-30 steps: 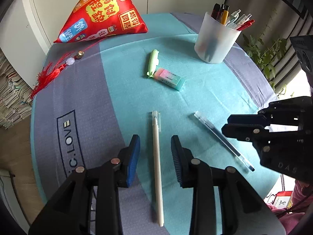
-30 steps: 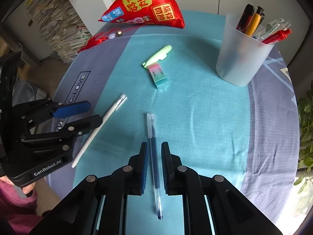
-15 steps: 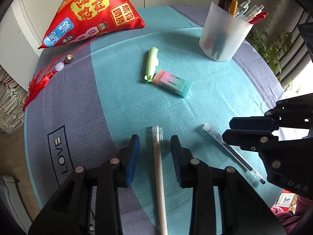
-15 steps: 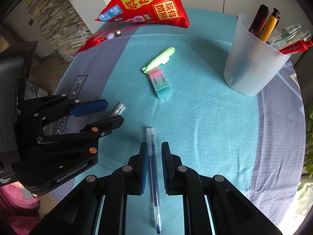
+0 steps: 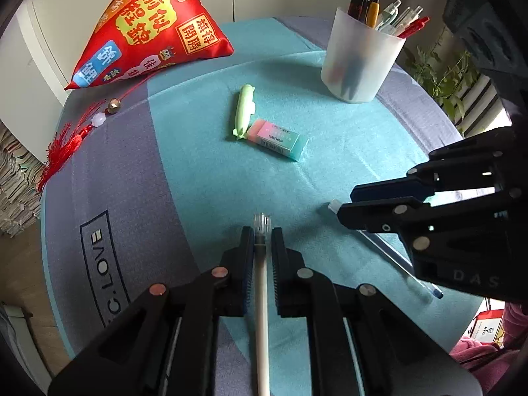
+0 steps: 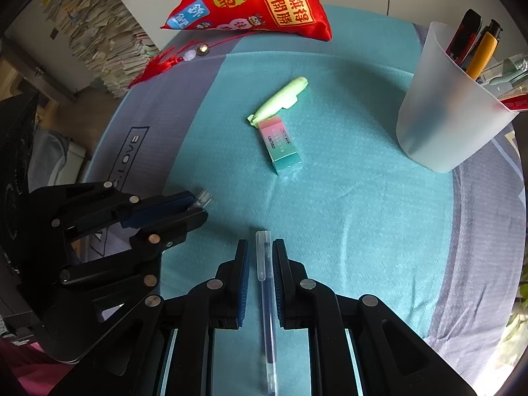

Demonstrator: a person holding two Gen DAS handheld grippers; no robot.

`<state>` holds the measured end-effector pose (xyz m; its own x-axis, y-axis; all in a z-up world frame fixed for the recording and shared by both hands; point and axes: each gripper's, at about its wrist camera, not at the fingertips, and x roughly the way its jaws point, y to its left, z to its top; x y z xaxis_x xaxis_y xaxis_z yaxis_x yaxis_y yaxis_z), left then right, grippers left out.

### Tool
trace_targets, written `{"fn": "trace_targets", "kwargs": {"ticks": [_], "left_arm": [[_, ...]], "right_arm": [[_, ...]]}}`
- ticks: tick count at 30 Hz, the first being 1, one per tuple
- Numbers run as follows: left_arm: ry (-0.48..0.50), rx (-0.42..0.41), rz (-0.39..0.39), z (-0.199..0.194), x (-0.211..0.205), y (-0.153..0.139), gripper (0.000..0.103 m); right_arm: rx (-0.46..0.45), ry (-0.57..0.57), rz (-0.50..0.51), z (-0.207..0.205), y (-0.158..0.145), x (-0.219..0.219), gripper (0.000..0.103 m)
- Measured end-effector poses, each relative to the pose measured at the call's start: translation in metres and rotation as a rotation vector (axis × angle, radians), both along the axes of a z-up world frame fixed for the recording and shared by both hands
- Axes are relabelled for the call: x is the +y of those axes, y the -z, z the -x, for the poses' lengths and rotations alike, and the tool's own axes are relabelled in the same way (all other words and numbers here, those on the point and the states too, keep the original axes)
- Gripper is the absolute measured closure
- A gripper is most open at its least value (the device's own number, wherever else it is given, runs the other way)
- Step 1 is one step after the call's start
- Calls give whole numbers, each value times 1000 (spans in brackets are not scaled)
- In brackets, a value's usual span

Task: Organize stationery
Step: 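Lift both held pens and carry them toward the frosted cup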

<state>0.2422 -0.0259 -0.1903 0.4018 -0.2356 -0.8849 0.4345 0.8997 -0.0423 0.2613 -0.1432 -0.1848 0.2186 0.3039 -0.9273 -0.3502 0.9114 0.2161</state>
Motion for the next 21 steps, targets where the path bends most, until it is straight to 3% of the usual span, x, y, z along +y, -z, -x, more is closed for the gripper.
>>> {"fn": "trace_targets", "kwargs": {"ticks": [11, 21], "left_arm": [[-70, -65, 87, 22, 38, -34, 94], [-72, -84, 106, 31, 39, -42, 94]], "right_arm": [[44, -3, 30, -10, 10, 8, 91], [-7, -2, 99, -7, 8, 24, 91]]}}
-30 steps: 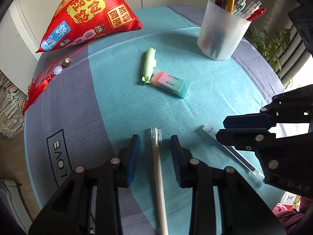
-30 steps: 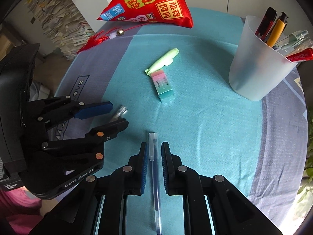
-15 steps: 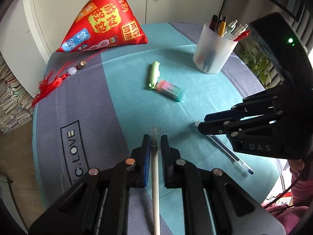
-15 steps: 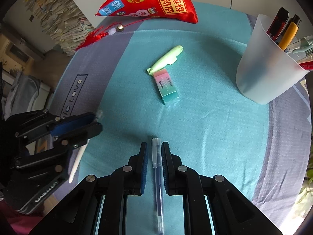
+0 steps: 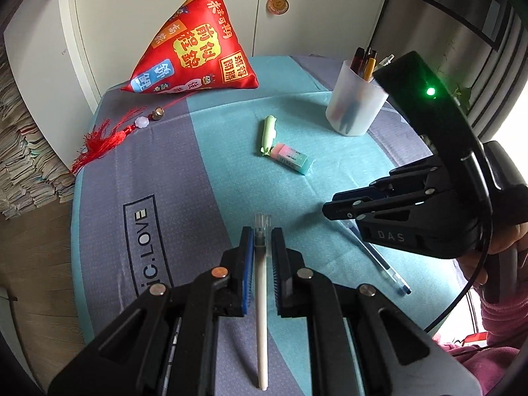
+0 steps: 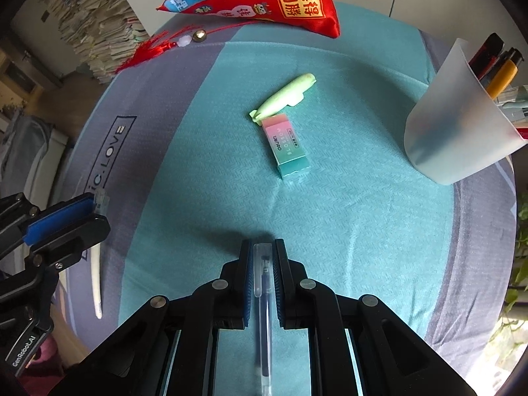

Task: Organize stationery
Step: 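Lift both held pens and carry them toward the frosted cup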

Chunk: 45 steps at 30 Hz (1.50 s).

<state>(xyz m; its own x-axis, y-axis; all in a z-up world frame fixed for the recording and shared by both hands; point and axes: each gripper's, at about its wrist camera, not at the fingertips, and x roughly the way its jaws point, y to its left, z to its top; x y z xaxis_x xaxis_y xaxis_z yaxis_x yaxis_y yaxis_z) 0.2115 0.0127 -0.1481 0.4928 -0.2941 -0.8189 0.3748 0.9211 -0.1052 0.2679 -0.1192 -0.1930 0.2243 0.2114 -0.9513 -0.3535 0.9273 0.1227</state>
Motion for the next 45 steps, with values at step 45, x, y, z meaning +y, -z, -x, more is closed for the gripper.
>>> {"fn": "trace_targets", "kwargs": {"ticks": [45], "left_arm": [[90, 66, -174, -40, -64, 42, 76]], "right_arm": [[-421, 200, -233, 92, -144, -110, 93]]}}
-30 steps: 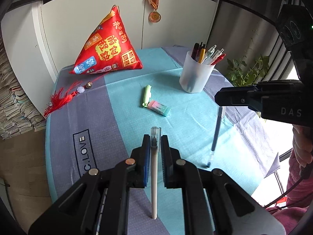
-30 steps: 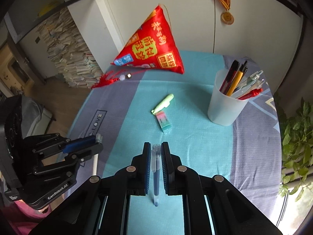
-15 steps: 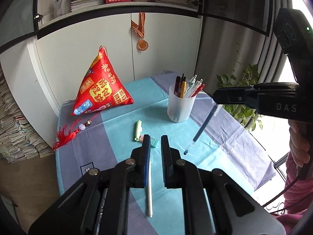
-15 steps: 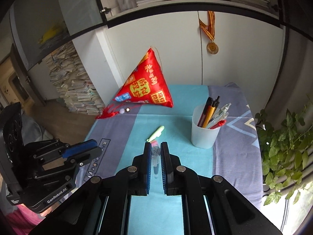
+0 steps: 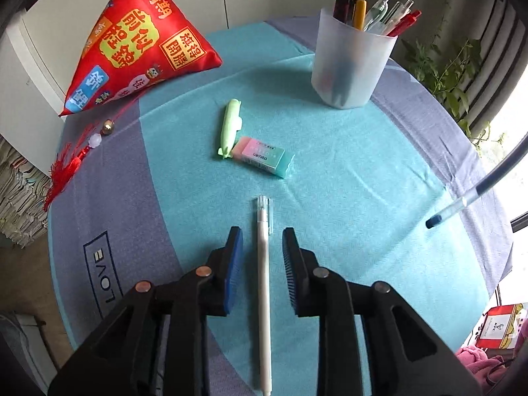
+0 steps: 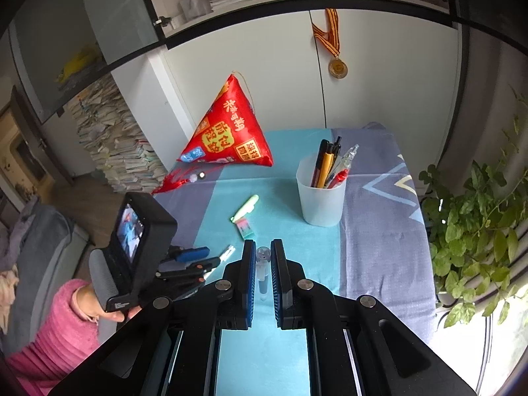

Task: Organize stationery
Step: 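Lift both held pens and carry them toward the frosted cup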

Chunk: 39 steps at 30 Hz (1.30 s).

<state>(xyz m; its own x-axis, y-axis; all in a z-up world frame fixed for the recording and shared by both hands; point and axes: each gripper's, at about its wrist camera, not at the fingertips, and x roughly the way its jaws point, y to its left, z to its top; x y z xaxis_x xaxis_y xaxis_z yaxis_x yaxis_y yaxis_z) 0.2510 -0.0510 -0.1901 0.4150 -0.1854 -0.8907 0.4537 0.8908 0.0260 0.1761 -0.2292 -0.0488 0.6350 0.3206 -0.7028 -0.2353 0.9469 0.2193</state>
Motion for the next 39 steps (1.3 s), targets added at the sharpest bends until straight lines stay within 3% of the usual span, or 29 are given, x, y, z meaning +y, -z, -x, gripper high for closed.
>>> {"fn": "trace_targets", "kwargs": {"ticks": [2, 11, 13, 15, 19, 23, 31, 39], "left_arm": [[2, -5, -10, -2, -5, 2, 71], [-16, 13, -28, -18, -13, 11, 69], [-16, 17, -16, -20, -13, 11, 74], [7, 30, 9, -20, -14, 12, 95], [23, 33, 7, -14, -17, 8, 95], [18, -8, 50, -2, -16, -12, 95], [33, -167, 111, 26, -9, -71, 95], [64, -287, 165, 44, -13, -115, 98]], "right_arm": [[-1, 10, -9, 1, 0, -7, 93], [7, 14, -33, -4, 5, -16, 93], [7, 14, -34, -4, 5, -17, 93], [7, 14, -35, -4, 5, -17, 93], [7, 14, -36, -5, 5, -17, 93], [2, 16, -35, -5, 4, -16, 93], [-10, 26, -40, -10, 1, -17, 93], [-69, 70, -52, -14, -25, -29, 93]]}}
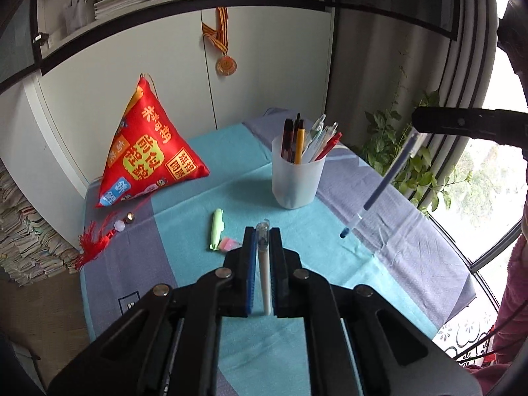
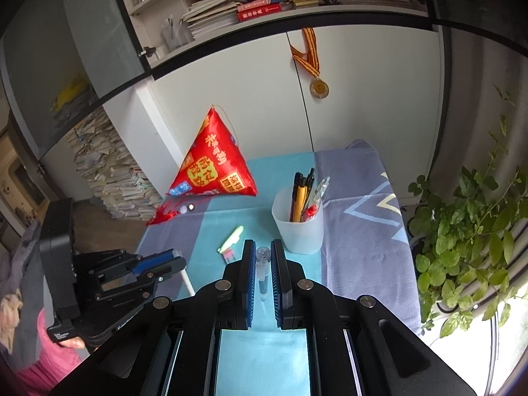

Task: Organize stationery
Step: 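Lift both held pens and carry them toward the frosted cup, then lower both pens into the frosted cup and open both tools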

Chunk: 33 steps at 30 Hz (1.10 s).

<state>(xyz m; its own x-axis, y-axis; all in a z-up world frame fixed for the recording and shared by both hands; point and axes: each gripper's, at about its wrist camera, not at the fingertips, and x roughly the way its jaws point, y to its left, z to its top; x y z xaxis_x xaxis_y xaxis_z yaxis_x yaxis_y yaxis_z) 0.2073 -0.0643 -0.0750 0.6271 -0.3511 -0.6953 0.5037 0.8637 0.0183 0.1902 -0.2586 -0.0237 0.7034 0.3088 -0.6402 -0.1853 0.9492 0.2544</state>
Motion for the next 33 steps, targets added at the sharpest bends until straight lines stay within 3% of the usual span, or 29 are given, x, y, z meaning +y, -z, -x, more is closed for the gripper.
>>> {"fn": "trace_targets", "kwargs": {"ticks": [12, 33], "left_arm": [[-5, -102, 27, -2, -10, -45, 98], [19, -212, 28, -34, -46, -107, 98]], "right_arm": [[-124, 101, 8, -42, -45, -7, 93], [-123, 163, 71, -90, -21, -16, 93]]}}
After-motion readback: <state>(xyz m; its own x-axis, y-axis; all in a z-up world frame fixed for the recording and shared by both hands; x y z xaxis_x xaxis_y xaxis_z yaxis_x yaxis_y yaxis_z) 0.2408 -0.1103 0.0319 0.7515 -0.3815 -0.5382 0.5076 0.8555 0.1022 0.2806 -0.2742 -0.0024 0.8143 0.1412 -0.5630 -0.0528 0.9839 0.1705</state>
